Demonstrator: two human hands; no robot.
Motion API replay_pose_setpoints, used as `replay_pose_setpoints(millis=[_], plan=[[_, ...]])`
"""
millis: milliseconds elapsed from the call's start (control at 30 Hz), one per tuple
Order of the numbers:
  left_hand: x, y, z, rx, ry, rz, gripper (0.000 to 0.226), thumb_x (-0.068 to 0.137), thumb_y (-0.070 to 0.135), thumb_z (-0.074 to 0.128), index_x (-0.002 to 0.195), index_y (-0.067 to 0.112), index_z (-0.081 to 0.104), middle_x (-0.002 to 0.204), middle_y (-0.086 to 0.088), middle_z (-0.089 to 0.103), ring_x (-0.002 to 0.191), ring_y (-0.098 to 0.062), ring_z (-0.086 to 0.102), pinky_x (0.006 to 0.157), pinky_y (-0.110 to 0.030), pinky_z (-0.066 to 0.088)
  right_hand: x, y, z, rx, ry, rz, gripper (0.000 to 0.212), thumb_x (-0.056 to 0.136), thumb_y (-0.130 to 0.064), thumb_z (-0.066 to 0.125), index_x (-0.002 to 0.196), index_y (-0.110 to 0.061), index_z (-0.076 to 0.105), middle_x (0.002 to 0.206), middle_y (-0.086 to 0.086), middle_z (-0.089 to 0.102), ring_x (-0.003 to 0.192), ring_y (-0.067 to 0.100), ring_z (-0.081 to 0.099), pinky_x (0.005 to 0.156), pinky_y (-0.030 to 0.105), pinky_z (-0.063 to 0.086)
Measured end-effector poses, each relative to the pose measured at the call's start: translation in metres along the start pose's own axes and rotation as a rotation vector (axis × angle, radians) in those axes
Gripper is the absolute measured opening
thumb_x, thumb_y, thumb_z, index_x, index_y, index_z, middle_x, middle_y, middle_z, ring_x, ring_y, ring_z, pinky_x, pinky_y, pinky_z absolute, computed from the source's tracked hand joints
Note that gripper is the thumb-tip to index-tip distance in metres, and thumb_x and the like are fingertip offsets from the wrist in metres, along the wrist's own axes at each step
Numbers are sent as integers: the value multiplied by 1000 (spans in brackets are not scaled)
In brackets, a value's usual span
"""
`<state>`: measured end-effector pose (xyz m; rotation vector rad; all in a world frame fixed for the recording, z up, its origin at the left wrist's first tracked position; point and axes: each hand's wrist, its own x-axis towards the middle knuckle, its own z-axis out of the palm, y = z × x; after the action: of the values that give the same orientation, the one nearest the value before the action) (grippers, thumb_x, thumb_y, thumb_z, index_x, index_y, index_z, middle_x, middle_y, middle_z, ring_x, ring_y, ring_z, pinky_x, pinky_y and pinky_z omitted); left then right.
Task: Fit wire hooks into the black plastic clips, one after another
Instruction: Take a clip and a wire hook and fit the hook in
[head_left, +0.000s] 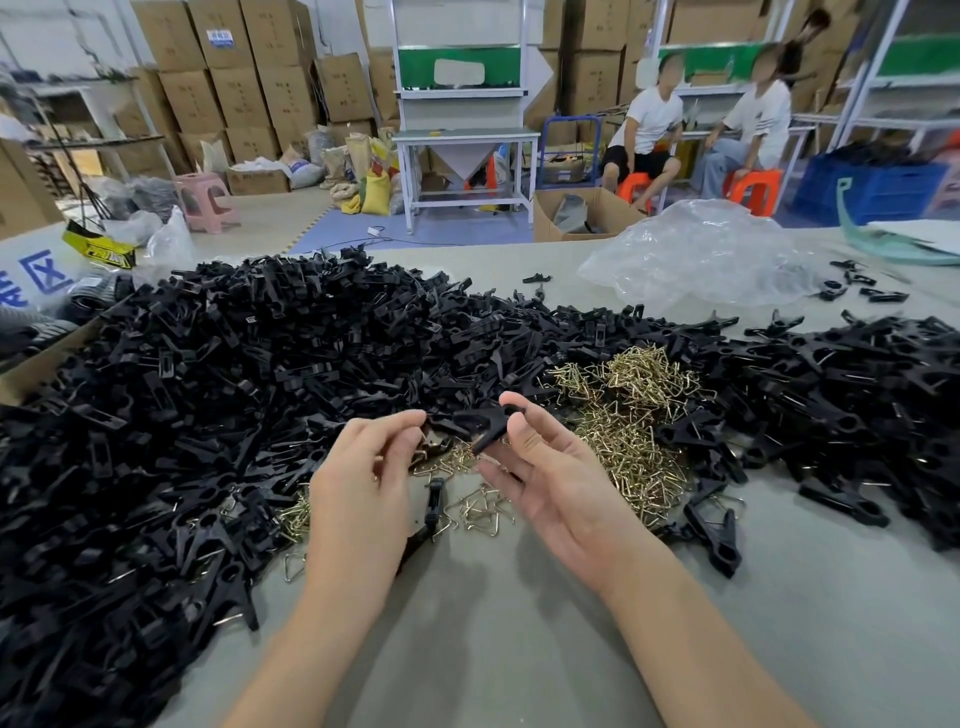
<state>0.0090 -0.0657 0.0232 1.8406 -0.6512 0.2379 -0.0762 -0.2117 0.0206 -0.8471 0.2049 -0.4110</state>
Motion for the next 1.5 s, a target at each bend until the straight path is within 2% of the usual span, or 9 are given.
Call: replay_pose_setpoints(millis=[100, 233, 600, 700, 1033, 1167, 1267, 1367, 1500], plan=[[0, 7, 4, -392, -66, -318, 13, 95, 28, 66, 93, 37, 77, 72, 10, 70, 61, -3, 60, 58, -19, 50, 1, 2, 2, -119, 10, -92, 24, 77, -14, 73, 98, -24, 80, 96, 6, 73, 92, 20, 72, 80, 27, 59], [-1, 12, 8, -612, -123, -451, 16, 95, 24, 65, 88, 22, 79, 78, 1, 73, 67, -6, 61, 66, -19, 55, -3, 6, 6, -261, -45, -148, 26, 74, -17, 76, 97, -28, 80, 94, 4, 74, 92, 18, 72, 84, 25, 57], [1, 12, 3, -559, -84, -434, 13, 93, 26, 68, 93, 17, 77, 68, 7, 69, 59, -1, 59, 54, -9, 45, -7, 3, 11, -377, -28, -203, 23, 75, -18, 76, 96, -29, 79, 96, 3, 77, 90, 16, 73, 83, 22, 57], [-1, 12, 4, -541, -61, -410, 12, 93, 25, 69, 95, 16, 77, 67, 10, 69, 59, 1, 59, 55, -8, 45, -7, 2, 10, -465, -23, -229, 26, 84, -5, 76, 100, -25, 76, 94, -1, 78, 88, 11, 72, 83, 21, 56], [-4, 15, 7, -464, -93, -358, 20, 101, 11, 56, 114, 22, 66, 90, 5, 78, 80, -4, 72, 67, -10, 52, -8, 6, 9, -675, -3, -295, 38, 86, -4, 75, 99, -39, 75, 94, -6, 78, 89, 6, 72, 81, 14, 51], [-10, 13, 9, -243, -129, -305, 30, 104, 26, 46, 127, 35, 62, 115, 17, 69, 102, 1, 65, 91, -26, 51, -11, 16, 11, -919, -24, -394, 35, 83, -12, 80, 98, -43, 73, 101, -19, 70, 97, 0, 66, 81, 9, 46], [-16, 14, 15, -439, -197, -396, 23, 102, 41, 47, 115, 42, 65, 103, 21, 70, 96, 5, 65, 82, -20, 50, -12, 21, 13, -1092, -52, -522, 30, 82, -18, 80, 100, -41, 73, 110, -21, 62, 111, 3, 58, 93, 12, 42], [-15, 16, 21, -510, -176, -404, 36, 105, 41, 41, 97, 22, 70, 88, -3, 71, 81, -10, 67, 67, -18, 51, -13, 27, 16, -1226, -79, -645, 23, 81, -19, 76, 102, -28, 75, 121, -19, 58, 121, 3, 49, 102, 10, 32], [-13, 12, 21, -438, -152, -375, 51, 107, 43, 30, 89, 10, 65, 78, -4, 70, 70, -13, 65, 60, -18, 48, -14, 30, 20, -1276, -102, -684, 22, 84, -30, 65, 101, -21, 75, 126, -12, 59, 122, 9, 48, 103, 11, 32]])
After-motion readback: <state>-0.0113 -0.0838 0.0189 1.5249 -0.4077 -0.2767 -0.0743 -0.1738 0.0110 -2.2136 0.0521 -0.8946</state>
